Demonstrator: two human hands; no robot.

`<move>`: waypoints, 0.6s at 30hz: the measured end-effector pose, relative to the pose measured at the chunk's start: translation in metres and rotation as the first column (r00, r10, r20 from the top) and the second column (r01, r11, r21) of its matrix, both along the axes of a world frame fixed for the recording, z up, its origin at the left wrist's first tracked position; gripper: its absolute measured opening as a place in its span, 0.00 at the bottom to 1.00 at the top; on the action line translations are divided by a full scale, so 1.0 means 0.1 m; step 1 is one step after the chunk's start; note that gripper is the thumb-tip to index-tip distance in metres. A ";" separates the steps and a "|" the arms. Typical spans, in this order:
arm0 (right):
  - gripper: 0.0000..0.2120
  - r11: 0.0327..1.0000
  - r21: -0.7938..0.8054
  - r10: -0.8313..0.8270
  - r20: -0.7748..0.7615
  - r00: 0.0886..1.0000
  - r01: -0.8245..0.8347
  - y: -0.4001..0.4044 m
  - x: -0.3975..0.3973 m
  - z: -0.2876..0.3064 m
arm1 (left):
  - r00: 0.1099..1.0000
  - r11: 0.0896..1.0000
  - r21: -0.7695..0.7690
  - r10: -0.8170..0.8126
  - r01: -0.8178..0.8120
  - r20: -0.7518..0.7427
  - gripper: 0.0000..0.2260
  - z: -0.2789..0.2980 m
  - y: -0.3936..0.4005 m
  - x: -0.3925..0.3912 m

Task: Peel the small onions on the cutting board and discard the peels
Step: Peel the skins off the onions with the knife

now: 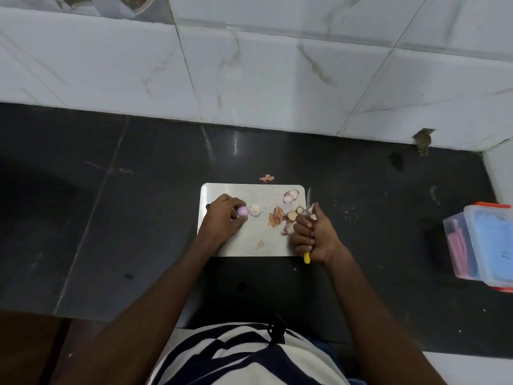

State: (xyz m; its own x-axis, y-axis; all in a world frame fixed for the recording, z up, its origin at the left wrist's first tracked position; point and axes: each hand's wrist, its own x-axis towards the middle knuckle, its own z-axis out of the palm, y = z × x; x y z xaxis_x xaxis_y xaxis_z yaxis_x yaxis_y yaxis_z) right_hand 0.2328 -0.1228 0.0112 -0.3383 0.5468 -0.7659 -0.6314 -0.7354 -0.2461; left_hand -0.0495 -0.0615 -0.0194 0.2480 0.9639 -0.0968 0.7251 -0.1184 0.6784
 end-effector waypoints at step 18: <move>0.33 0.996 -0.085 0.049 0.343 0.938 -0.021 -0.04 -0.04 0.27 | 0.995 0.998 0.027 -0.046 0.048 -0.083 0.16 0.14 -0.43 0.22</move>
